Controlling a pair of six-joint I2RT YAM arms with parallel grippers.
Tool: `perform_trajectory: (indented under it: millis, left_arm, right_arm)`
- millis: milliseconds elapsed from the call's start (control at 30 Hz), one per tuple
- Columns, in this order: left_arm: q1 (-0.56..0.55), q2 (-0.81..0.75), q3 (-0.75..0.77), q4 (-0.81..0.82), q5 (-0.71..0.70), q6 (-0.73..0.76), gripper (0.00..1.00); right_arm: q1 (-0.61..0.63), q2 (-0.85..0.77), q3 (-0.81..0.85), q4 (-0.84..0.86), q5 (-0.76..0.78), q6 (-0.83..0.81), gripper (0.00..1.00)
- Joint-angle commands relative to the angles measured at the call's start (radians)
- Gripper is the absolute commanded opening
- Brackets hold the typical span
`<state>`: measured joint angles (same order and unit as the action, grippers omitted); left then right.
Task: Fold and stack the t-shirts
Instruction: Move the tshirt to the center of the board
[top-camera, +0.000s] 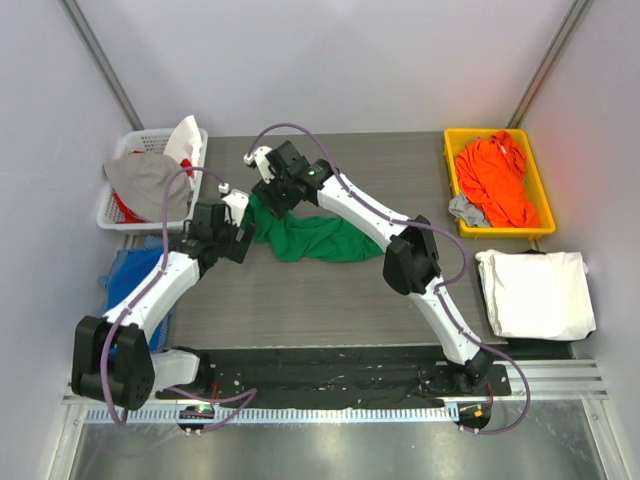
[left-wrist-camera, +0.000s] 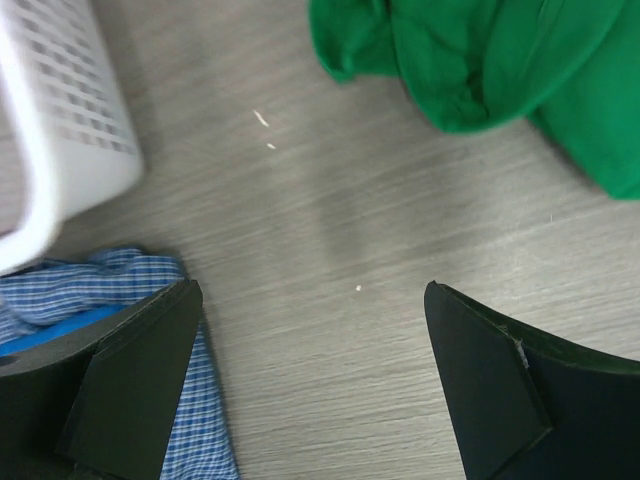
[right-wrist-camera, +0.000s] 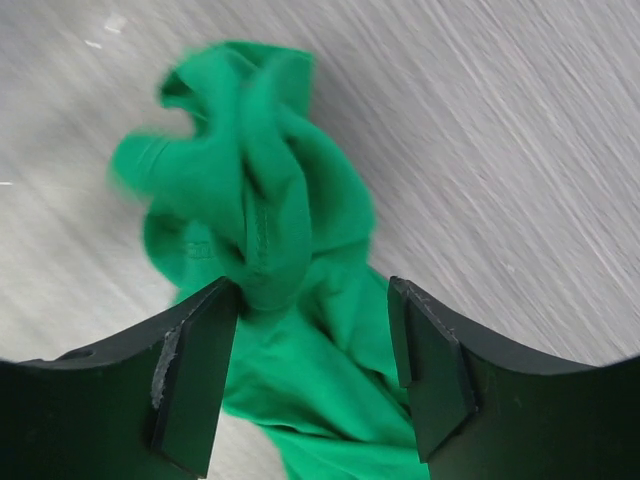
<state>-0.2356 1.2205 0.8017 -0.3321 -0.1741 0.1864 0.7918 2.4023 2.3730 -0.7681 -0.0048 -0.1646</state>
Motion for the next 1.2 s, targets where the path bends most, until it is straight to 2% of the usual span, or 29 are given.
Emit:
perform_trajectory:
  millis: [0, 400, 567, 800, 1167]
  left_arm:
    - [-0.001, 0.053, -0.004, 0.088, 0.05, 0.044, 1.0]
    - [0.001, 0.254, 0.1, 0.172, 0.171, 0.033, 1.0]
    - [-0.001, 0.293, 0.168, 0.163, 0.329, 0.068, 0.99]
    - [0.001, 0.353, 0.223, 0.119, 0.445, 0.127, 0.93]
    - [-0.001, 0.467, 0.29, 0.097, 0.452, 0.173, 0.72]
  right_arm:
    - [-0.028, -0.014, -0.005, 0.049, 0.091, -0.035, 0.67]
    - [-0.063, 0.024, 0.008, 0.062, 0.094, -0.052, 0.66]
    - [-0.062, 0.023, -0.003, 0.066, 0.092, -0.05, 0.65]
    - [-0.063, 0.004, -0.035, 0.067, 0.091, -0.049, 0.64]
    - [-0.063, -0.09, -0.158, 0.082, 0.103, -0.056, 0.6]
